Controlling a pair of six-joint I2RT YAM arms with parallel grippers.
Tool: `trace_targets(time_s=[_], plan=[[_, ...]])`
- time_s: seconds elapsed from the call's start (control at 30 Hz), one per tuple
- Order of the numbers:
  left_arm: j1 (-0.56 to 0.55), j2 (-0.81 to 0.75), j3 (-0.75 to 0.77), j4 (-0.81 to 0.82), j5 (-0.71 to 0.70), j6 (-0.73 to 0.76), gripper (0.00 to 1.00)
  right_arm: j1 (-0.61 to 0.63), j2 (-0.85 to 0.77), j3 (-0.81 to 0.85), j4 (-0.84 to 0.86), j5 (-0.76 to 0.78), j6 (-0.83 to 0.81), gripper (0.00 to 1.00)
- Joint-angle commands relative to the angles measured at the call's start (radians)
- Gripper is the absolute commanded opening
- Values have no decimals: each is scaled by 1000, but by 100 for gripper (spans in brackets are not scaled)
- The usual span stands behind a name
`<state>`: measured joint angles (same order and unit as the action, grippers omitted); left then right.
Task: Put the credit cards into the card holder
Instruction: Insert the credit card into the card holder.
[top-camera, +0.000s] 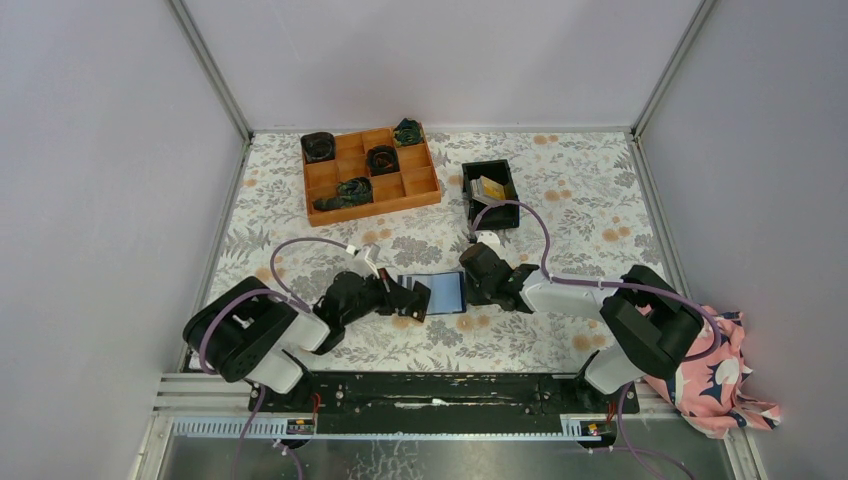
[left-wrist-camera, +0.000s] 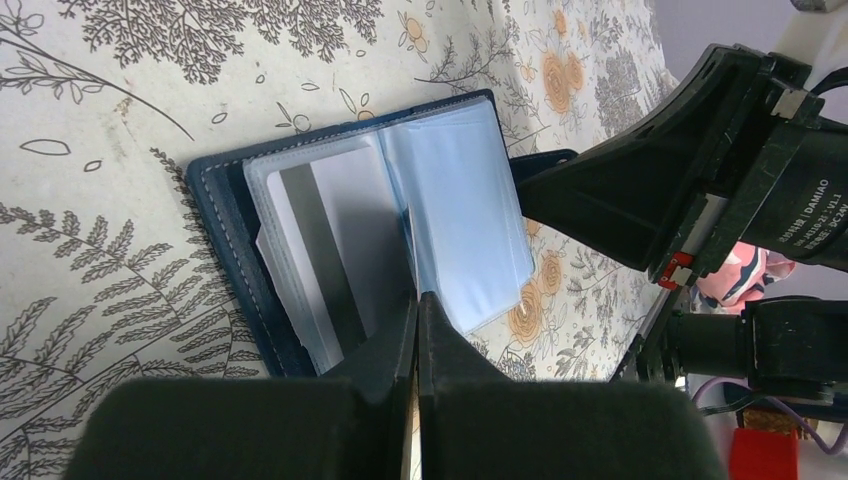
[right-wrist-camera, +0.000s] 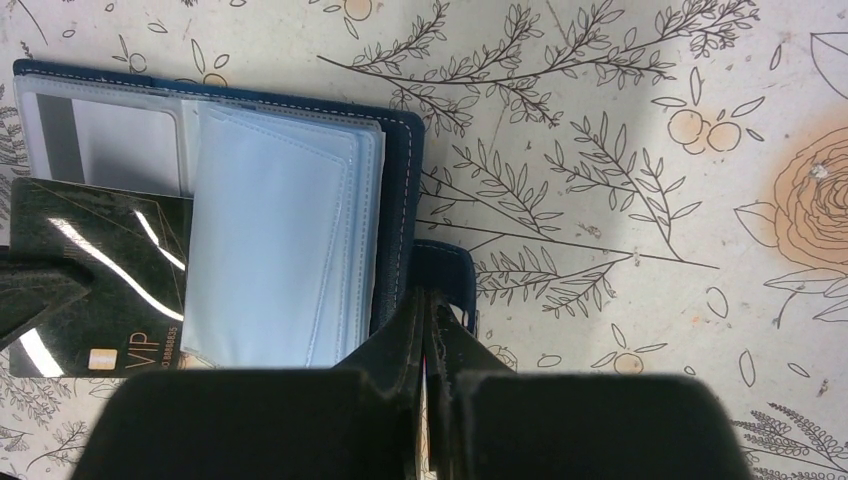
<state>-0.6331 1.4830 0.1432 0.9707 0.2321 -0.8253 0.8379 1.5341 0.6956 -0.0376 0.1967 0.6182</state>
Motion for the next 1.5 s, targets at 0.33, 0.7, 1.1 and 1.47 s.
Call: trace_targets(time_s=[0.33,0.7,1.1,1.47], plan=[[-3,72,-93,290,-127,-136,0,-12,61,-64,-100,-21,-24,0],[-3,94,-85,334,-143,-152,0,-14,73,-55,-99,-32,-24,0],[-4,179,-59,392,-117,-196,0,-15,69,-59,-99,-36,-26,0],[-4,201,-28,381,-105,-205,0,-14,77,-65,-84,-45,-26,0]])
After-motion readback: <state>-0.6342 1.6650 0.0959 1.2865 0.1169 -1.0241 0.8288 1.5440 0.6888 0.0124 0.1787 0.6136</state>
